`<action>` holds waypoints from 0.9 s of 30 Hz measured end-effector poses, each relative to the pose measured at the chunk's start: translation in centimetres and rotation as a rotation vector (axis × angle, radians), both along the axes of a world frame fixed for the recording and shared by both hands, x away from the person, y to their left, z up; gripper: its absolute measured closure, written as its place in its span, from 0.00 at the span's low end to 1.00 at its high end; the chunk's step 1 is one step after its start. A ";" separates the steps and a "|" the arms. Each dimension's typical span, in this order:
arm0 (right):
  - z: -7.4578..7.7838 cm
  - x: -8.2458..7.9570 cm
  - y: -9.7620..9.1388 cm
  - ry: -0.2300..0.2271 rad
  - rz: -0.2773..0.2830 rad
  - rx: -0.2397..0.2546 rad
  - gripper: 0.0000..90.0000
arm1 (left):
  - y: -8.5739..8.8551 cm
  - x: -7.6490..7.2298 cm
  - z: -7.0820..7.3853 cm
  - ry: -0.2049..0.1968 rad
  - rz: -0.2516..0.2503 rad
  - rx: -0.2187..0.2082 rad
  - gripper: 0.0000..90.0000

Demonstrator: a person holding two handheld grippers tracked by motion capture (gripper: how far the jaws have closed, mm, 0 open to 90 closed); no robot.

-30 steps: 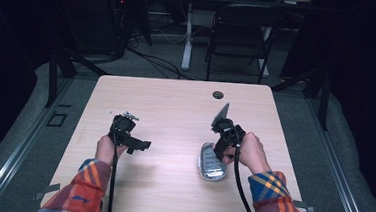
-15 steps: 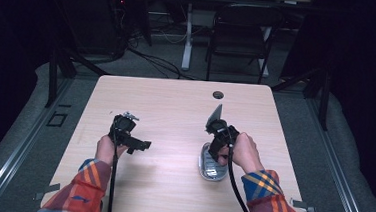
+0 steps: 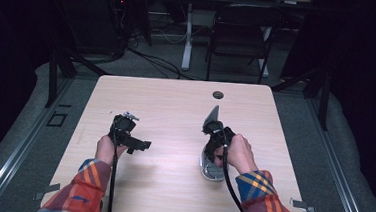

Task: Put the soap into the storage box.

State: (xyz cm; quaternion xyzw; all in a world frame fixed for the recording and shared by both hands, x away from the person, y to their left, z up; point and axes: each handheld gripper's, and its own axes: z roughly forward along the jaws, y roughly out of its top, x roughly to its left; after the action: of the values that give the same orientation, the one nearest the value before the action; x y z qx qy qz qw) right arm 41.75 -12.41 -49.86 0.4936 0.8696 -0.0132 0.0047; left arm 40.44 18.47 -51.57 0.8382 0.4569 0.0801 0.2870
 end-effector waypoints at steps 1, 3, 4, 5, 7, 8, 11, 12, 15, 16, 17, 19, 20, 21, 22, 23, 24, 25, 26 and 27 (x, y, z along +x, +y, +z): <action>-0.3 -0.2 0.0 -0.022 -0.037 0.036 0.41 | 0.0 0.0 0.0 0.000 0.000 0.000 0.00; -0.1 0.0 -0.1 0.016 -0.013 0.012 0.40 | 0.0 0.0 0.0 0.000 0.000 -0.001 0.00; -0.1 0.0 -0.2 0.009 -0.022 0.024 0.40 | 0.0 0.0 0.0 0.000 -0.001 -0.001 0.00; 0.1 0.0 -0.2 0.015 -0.016 0.018 0.40 | 0.0 0.0 0.0 0.000 -0.001 -0.001 0.00; 0.2 0.0 -0.3 0.017 -0.014 0.011 0.40 | 0.0 0.0 0.0 -0.001 -0.003 0.001 0.00; 0.4 -0.1 -0.5 0.019 -0.018 0.020 0.40 | 0.0 0.0 0.0 -0.001 -0.003 0.001 0.00; 0.5 -0.4 -0.8 -0.002 -0.050 0.074 0.40 | 0.0 0.0 0.0 0.000 -0.004 0.003 0.00; 0.8 -0.3 -1.1 0.023 -0.033 0.067 0.40 | 0.0 0.0 0.0 0.000 -0.004 0.004 0.00; 1.0 -0.6 -1.5 0.030 -0.034 0.115 0.40 | 0.0 0.0 0.0 0.000 -0.009 0.007 0.00; 1.0 -0.6 -1.5 0.030 -0.034 0.115 0.40 | 0.0 0.0 0.0 -0.002 -0.006 0.009 0.00; 1.2 -0.7 -1.7 0.032 -0.033 0.128 0.42 | 0.0 0.0 0.0 -0.002 -0.007 0.009 0.00; 1.4 -0.7 -1.8 0.033 -0.024 0.139 0.42 | 0.0 0.0 0.0 -0.002 -0.007 0.009 0.00; 1.5 -0.8 -1.9 0.037 -0.017 0.141 0.42 | 0.0 0.0 0.0 0.001 -0.009 0.006 0.00; 1.6 -0.9 -2.0 0.035 -0.011 0.143 0.42 | 0.0 0.0 0.0 -0.001 -0.006 0.008 0.00; 1.7 -1.0 -2.2 0.015 -0.023 0.159 0.42 | 0.0 0.0 0.0 0.002 -0.010 0.005 0.00; 1.9 -1.1 -2.3 0.000 -0.026 0.171 0.42 | 0.0 0.0 0.0 0.001 -0.010 0.004 0.00; 2.2 -1.2 -2.5 -0.011 -0.016 0.178 0.42 | 0.0 0.0 0.0 0.000 -0.009 0.006 0.00; 2.6 -1.1 -2.8 -0.012 0.013 0.165 0.42 | 0.0 0.0 0.0 0.001 -0.011 0.006 0.00; 3.1 -1.3 -3.3 -0.050 0.019 0.183 0.41 | 0.0 0.0 0.0 0.000 -0.011 0.005 0.00; 3.2 -1.4 -3.4 -0.063 0.022 0.186 0.40 | 0.0 0.0 0.0 0.000 -0.011 0.005 0.00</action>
State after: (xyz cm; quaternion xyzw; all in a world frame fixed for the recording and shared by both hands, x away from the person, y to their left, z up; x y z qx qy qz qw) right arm 40.37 -15.82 -46.61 0.4826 0.8718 0.0832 -0.0138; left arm 40.44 18.45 -51.54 0.8413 0.4522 0.0798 0.2853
